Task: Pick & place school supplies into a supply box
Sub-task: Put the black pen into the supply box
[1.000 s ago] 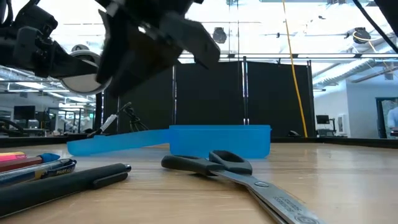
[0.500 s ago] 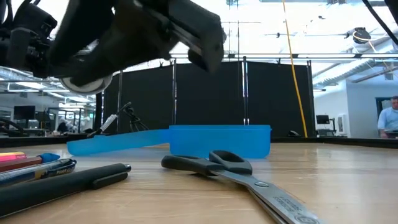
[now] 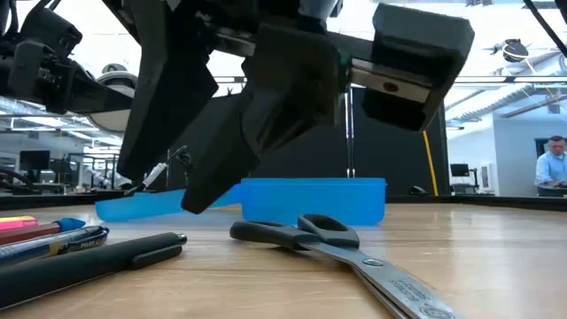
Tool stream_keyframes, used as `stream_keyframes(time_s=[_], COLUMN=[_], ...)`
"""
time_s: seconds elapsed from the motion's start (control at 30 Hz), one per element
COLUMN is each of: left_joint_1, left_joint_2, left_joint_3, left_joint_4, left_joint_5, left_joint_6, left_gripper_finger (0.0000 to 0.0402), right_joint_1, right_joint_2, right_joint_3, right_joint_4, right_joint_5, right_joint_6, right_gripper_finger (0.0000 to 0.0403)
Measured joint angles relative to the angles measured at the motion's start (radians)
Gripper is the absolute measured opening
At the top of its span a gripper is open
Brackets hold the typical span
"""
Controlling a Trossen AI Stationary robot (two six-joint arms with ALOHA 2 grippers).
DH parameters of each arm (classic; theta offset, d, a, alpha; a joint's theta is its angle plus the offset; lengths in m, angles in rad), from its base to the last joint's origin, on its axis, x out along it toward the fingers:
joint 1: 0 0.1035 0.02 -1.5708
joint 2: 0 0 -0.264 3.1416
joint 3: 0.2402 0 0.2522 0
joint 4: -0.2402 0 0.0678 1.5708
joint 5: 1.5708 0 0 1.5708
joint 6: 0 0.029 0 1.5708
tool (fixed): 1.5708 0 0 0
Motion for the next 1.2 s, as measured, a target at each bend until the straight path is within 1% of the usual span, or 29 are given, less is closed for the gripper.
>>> stream_keyframes(time_s=[0.27,0.43,0.7,0.93,1.07,1.2], left_joint_1=[0.0,0.0,0.0,0.0,0.0,0.0], left_joint_2=[0.0,0.0,0.0,0.0,0.001,0.001], left_joint_3=[0.0,0.0,0.0,0.0,0.0,0.0], left_joint_4=[-0.024,-0.058,-0.078,-0.087,-0.099,-0.101], left_joint_5=[0.0,0.0,0.0,0.0,0.0,0.0], left_joint_6=[-0.046,-0.077,-0.094,-0.095,-0.096,-0.096], left_gripper_finger=[0.0042,0.0042,0.0042,0.0042,0.0042,0.0042], right_joint_1=[-0.018,-0.036,-0.044,-0.051,-0.052,-0.063], right_joint_2=[0.0,-0.001,0.005,0.051,0.056,0.065], right_joint_3=[-0.034,-0.033,-0.033,-0.033,-0.032,-0.03], right_joint_4=[0.075,0.109,0.103,0.127,0.136,0.118], right_joint_5=[-0.028,-0.103,-0.155,-0.154,-0.14,-0.159], right_joint_6=[0.019,0.027,0.026,0.042,0.045,0.045], right_gripper_finger=[0.0153,0.0153,0.0153,0.0153,0.0153,0.0153])
